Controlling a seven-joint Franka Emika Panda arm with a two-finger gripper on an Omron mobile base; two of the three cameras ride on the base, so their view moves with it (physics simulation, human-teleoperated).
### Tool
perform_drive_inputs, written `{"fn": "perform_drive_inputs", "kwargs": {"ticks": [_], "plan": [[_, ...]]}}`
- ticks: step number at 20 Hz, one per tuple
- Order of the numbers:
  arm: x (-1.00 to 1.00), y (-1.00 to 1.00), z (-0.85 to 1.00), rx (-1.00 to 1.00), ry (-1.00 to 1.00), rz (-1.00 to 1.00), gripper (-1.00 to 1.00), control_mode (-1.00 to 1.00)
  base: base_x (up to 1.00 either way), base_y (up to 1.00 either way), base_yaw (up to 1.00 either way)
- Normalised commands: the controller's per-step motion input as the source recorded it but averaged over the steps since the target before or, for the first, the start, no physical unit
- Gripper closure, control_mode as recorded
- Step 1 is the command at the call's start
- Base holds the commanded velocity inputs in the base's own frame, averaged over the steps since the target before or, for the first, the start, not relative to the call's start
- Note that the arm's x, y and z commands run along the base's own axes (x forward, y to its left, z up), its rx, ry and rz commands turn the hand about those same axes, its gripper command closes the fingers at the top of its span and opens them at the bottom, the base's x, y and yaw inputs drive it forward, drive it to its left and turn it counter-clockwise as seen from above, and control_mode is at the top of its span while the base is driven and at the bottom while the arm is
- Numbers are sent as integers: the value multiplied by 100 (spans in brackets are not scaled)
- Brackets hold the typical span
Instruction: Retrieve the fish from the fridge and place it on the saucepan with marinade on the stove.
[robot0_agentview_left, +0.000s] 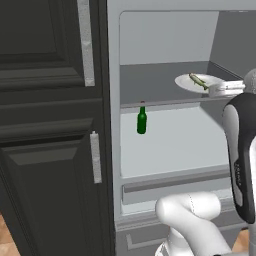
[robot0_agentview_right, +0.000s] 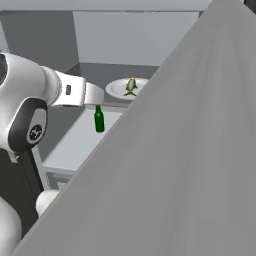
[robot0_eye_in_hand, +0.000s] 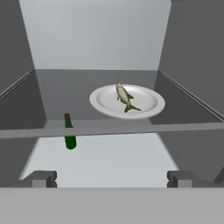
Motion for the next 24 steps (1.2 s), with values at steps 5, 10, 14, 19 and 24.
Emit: {"fn": "perform_drive_inputs", "kwargs": {"ticks": [5, 10, 14, 19, 24], "plan": [[31, -1, 11, 0, 3, 0, -100, -100, 0, 0, 0], [33, -6, 7, 0, 10, 0, -100, -100, 0, 0, 0], [20, -26, 0, 0, 4, 3, -100, -100, 0, 0, 0], [25, -22, -4, 0, -1, 1, -100, -100, 0, 0, 0], [45, -1, -14, 0, 0, 0, -100, -100, 0, 0, 0]]}}
